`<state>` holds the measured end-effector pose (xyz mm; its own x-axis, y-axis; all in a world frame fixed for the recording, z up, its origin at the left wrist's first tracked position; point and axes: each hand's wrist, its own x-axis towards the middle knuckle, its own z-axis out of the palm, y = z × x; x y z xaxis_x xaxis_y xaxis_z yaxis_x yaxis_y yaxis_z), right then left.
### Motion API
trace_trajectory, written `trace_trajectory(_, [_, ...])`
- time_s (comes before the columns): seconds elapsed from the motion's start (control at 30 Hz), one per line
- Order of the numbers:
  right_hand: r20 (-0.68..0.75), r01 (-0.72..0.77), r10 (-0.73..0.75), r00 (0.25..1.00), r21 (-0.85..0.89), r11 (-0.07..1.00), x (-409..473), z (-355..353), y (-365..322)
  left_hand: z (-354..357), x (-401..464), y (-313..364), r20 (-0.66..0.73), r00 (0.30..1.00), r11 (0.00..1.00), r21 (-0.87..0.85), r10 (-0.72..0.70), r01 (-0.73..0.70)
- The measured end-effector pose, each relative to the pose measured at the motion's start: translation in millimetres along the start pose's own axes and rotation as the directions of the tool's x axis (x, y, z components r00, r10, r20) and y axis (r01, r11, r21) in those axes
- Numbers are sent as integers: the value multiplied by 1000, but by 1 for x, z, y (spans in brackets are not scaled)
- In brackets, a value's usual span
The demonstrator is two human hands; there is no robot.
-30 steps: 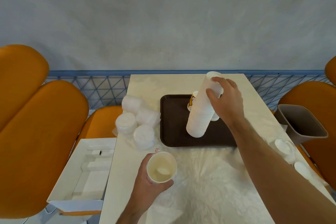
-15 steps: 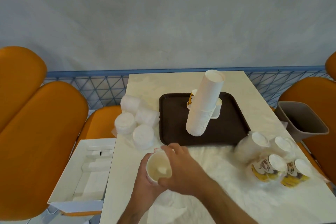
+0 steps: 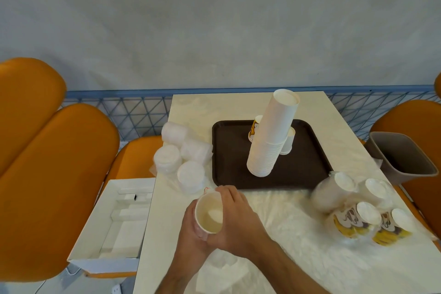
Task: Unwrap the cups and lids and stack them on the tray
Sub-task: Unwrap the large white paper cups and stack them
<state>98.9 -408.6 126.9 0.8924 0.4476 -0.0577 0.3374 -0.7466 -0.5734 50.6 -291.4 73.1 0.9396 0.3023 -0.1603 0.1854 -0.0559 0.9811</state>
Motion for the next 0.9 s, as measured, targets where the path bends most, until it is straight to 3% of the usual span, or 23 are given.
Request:
trace_trajectory(0.1, [-88,19,-18,996,12,1000,-1,-2,0,3,4,-6,-102,994,999,-20,-33,31])
trace_trajectory(0.2, [-104,16,-8,994,80,997,-3,-9,-3,-1,2,2,-24,1000,997,70,-17,18])
trace_trajectory(0.43, [91,-24,12,996,137,990,-7,-40,-12,0,12,-11,-28,997,968,239,-72,76])
trace_trajectory(0.67, [280,-33,30,959,5,999,3,-52,-5,-12,7,-2,90,988,914,398,-125,79])
trace_trajectory(0.77, [261,9,-2,965,-27,1000,7,-64,0,-18,5,-4,152,981,916,397,-120,50])
trace_trajectory(0.9, [196,69,-58,979,-49,996,7,-76,3,-15,8,9,99,981,900,421,-165,109])
